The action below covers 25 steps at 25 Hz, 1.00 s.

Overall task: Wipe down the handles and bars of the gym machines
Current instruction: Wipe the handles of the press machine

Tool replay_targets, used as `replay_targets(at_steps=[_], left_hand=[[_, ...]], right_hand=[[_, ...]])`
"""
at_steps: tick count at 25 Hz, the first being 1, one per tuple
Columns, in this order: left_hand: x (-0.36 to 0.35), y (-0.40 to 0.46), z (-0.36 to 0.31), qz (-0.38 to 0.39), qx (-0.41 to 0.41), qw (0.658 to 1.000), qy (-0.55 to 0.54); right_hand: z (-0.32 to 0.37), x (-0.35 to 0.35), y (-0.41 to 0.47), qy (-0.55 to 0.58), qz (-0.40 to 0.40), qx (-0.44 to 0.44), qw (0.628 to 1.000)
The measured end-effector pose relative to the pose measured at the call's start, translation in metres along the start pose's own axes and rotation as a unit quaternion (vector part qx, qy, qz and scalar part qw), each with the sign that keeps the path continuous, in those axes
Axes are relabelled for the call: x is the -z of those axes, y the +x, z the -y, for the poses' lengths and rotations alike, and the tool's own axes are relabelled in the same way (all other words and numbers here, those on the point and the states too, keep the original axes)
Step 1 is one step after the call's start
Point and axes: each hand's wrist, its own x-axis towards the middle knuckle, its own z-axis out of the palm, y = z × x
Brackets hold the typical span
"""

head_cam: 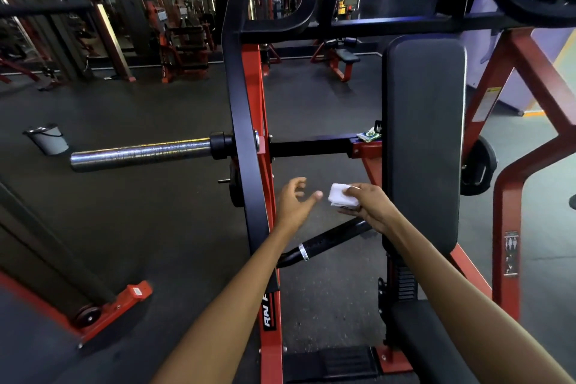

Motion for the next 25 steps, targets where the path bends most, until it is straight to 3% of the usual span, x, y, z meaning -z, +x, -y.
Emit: replay_targets(at_steps=[1, 3, 5, 8, 11, 12, 15, 16, 18, 19, 20, 22, 23, 25], left_hand=[[0.006, -0.003, 0.017, -0.062, -0.011, 0.993, 0.098], [0.017, -0.009, 0.055, -0.152, -0.017, 0.952, 0.265], [0.022, -0.011, 0.084, -0.151, -0.026, 0.914, 0.376], [0.018, -0.01, 0.106, -0.155, -0.062, 0.866, 0.472], [0.014, -0.011, 0.114, -0.176, -0.076, 0.854, 0.483], [0.014, -0.011, 0.115, -0.181, -0.081, 0.854, 0.482], [0.012, -0.009, 0.117, -0.183, -0.075, 0.85, 0.487], [0.012, -0.008, 0.117, -0.183, -0.068, 0.852, 0.486], [0.013, -0.009, 0.115, -0.182, -0.064, 0.855, 0.481], [0.014, -0.01, 0.116, -0.182, -0.067, 0.853, 0.484], [0.014, -0.01, 0.116, -0.18, -0.07, 0.851, 0.487], [0.015, -0.01, 0.115, -0.174, -0.072, 0.853, 0.486], [0.014, -0.01, 0.116, -0.174, -0.071, 0.855, 0.483], [0.014, -0.01, 0.116, -0.179, -0.07, 0.857, 0.478]], right_hand=[[-0.009, 0.004, -0.001, -0.035, -0.018, 0.0, 0.999], [-0.034, 0.013, -0.002, -0.209, -0.04, -0.003, 0.977], [-0.049, 0.02, -0.002, -0.353, -0.1, 0.029, 0.93], [-0.056, 0.027, 0.006, -0.442, -0.139, 0.138, 0.875], [-0.089, 0.033, 0.018, -0.668, -0.079, 0.187, 0.716], [-0.103, 0.031, 0.019, -0.695, -0.075, 0.209, 0.683], [-0.125, -0.001, 0.008, -0.686, -0.085, 0.221, 0.688], [-0.128, -0.02, 0.003, -0.691, -0.064, 0.225, 0.684], [-0.136, -0.052, -0.014, -0.73, 0.031, 0.257, 0.632], [-0.137, -0.056, -0.016, -0.724, 0.079, 0.282, 0.625], [-0.13, -0.052, -0.014, -0.7, 0.091, 0.302, 0.641], [-0.109, -0.018, -0.001, -0.643, 0.012, 0.299, 0.704], [-0.102, 0.006, 0.008, -0.636, -0.051, 0.274, 0.72], [-0.1, 0.036, 0.02, -0.662, -0.126, 0.224, 0.704]])
